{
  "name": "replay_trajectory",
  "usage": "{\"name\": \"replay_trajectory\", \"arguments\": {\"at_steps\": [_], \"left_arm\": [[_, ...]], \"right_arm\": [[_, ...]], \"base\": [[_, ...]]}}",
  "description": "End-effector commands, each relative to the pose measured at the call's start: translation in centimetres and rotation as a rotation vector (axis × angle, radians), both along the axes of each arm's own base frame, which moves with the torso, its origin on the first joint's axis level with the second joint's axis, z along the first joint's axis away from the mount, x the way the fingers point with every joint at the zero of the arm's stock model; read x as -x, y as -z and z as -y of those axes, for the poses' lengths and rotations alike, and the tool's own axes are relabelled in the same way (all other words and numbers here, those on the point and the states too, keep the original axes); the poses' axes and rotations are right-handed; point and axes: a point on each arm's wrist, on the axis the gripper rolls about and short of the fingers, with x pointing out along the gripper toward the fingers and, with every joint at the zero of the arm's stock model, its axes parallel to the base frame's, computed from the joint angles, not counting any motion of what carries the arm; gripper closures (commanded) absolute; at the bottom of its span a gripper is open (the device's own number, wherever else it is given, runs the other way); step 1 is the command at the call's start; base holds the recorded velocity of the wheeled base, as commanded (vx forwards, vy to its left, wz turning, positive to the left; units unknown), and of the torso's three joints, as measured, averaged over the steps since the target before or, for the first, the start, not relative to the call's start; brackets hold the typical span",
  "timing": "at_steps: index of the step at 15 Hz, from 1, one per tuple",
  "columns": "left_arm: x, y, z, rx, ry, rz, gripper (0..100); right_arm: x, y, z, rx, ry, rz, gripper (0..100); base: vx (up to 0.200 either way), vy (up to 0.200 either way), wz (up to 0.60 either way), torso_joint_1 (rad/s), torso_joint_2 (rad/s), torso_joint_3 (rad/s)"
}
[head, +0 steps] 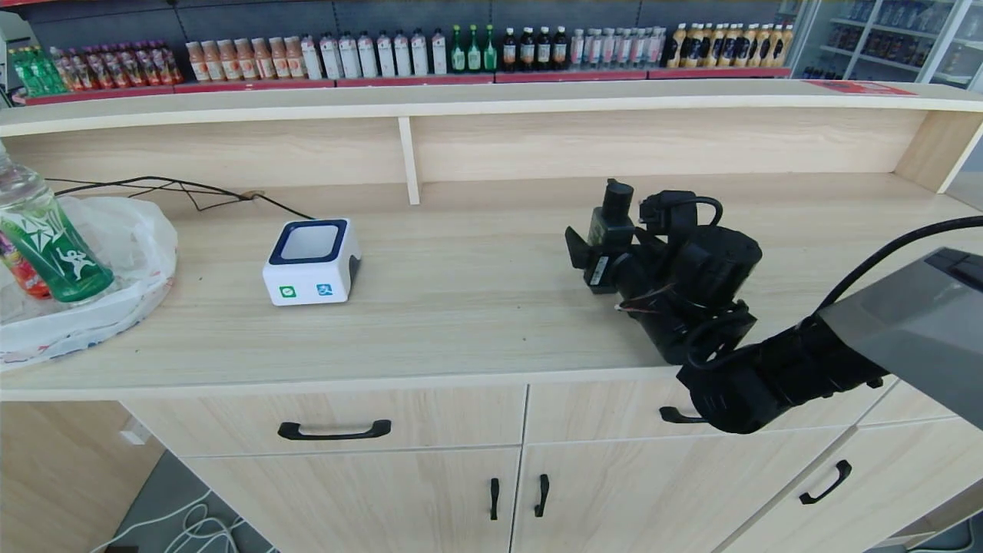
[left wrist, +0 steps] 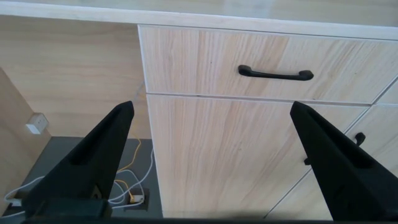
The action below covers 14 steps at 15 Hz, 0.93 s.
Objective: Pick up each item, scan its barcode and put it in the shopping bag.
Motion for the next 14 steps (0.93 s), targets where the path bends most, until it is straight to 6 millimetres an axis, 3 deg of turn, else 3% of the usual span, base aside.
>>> {"name": "replay_trajectory", "arguments": {"at_steps": [1, 4, 5, 14], "left_arm": [[0.0, 0.0, 0.0, 0.0, 0.0, 0.0, 0], [0.0, 0.0, 0.0, 0.0, 0.0, 0.0, 0], [0.0, 0.0, 0.0, 0.0, 0.0, 0.0, 0], [0.0, 0.0, 0.0, 0.0, 0.0, 0.0, 0]], "right_arm": [[-0.29, -0.23, -0.13, -0.005, 0.002, 0.01, 0], [-0.21, -0.37, -0.15, -0.009, 0.008, 0.013, 0], [-0.2, -0.33, -0.14, -0.01, 0.007, 0.012, 100], [-0.17, -0.19, -0.21, -0.005, 0.003, 0.008, 100]], "base": [[0.0, 0.0, 0.0, 0.0, 0.0, 0.0], [0.0, 0.0, 0.0, 0.0, 0.0, 0.0], [0.0, 0.0, 0.0, 0.0, 0.0, 0.0], [0.0, 0.0, 0.0, 0.0, 0.0, 0.0]]}}
